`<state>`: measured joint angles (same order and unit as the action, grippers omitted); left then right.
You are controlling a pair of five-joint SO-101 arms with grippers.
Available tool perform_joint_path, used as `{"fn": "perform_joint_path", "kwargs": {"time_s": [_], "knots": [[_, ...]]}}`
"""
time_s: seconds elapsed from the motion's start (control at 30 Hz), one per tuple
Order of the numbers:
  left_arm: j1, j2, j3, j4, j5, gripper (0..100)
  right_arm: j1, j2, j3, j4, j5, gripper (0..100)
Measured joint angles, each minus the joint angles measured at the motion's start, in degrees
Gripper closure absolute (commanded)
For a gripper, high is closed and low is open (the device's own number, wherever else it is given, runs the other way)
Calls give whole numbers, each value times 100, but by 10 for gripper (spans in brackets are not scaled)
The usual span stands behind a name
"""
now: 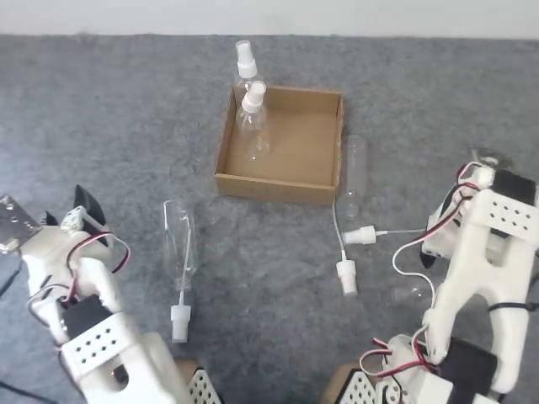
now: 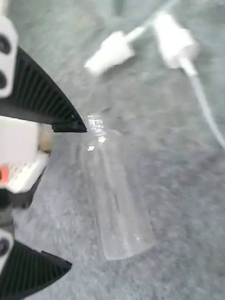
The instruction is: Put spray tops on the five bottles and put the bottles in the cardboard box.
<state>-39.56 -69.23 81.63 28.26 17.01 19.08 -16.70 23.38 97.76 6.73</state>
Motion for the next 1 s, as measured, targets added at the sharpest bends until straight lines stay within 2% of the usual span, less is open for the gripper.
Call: {"fn": "perform_joint_path", "kwargs": {"time_s": [0.2, 0.53, 1.0], "knots": [[0, 0, 0, 0, 0, 784, 0, 0, -35, 229, 1714, 645], [0, 0, 0, 0, 0, 784, 0, 0, 369, 229, 4105, 644], [0, 0, 0, 0, 0, 784, 44, -9, 431, 229, 6207, 643]]}}
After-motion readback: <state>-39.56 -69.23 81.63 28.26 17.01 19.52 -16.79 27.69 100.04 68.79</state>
